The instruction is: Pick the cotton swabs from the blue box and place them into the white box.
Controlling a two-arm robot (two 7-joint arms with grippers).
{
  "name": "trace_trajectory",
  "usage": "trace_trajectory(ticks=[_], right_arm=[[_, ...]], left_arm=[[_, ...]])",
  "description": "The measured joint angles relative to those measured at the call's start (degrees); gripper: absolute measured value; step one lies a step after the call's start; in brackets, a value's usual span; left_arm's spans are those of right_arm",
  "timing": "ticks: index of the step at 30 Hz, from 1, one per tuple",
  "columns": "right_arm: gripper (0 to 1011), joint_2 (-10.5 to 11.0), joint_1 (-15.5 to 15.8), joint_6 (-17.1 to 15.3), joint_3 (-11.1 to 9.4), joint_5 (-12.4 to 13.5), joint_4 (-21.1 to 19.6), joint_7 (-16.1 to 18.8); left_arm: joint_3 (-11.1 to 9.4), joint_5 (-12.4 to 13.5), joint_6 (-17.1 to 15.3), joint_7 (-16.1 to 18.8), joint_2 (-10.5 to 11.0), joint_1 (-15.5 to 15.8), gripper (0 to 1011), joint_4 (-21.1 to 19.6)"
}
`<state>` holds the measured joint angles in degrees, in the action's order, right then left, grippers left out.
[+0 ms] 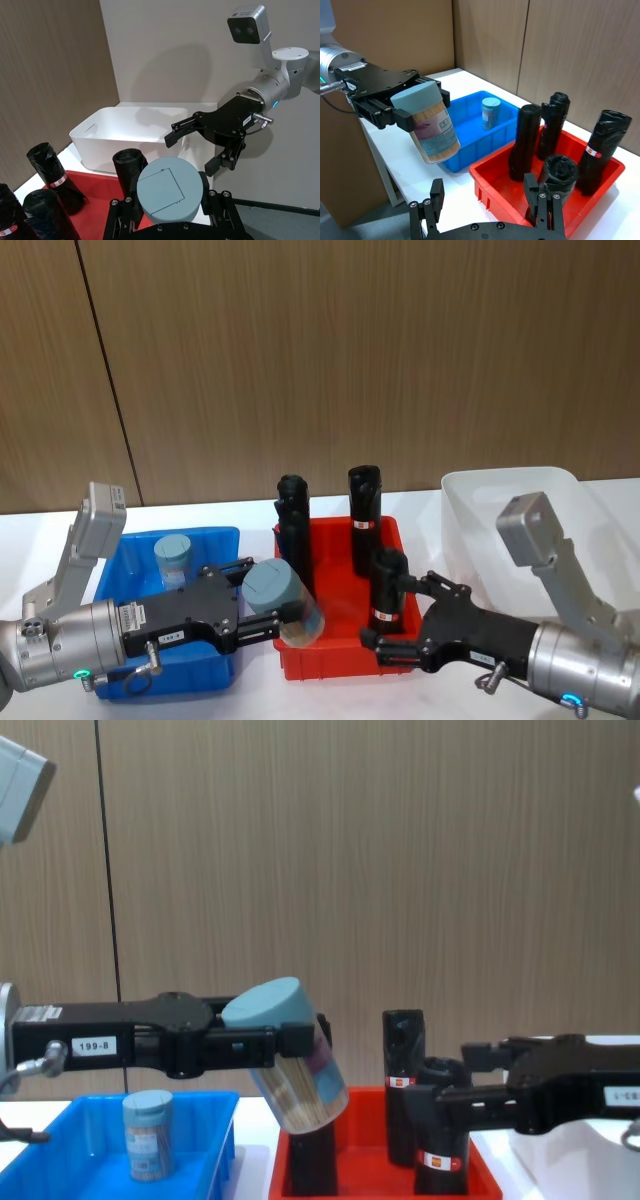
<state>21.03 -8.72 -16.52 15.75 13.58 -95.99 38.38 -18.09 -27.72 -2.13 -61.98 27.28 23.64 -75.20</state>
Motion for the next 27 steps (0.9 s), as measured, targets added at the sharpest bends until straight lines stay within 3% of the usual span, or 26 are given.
trace_trajectory(ticks=[27], right_arm=[[1002,-3.31,-4.44,-1.34,3.72,-4.36,2.97,4.19]], left_arm=[[0.00,0.01,0.00,0.01,0.00,0.00,660,0.00]])
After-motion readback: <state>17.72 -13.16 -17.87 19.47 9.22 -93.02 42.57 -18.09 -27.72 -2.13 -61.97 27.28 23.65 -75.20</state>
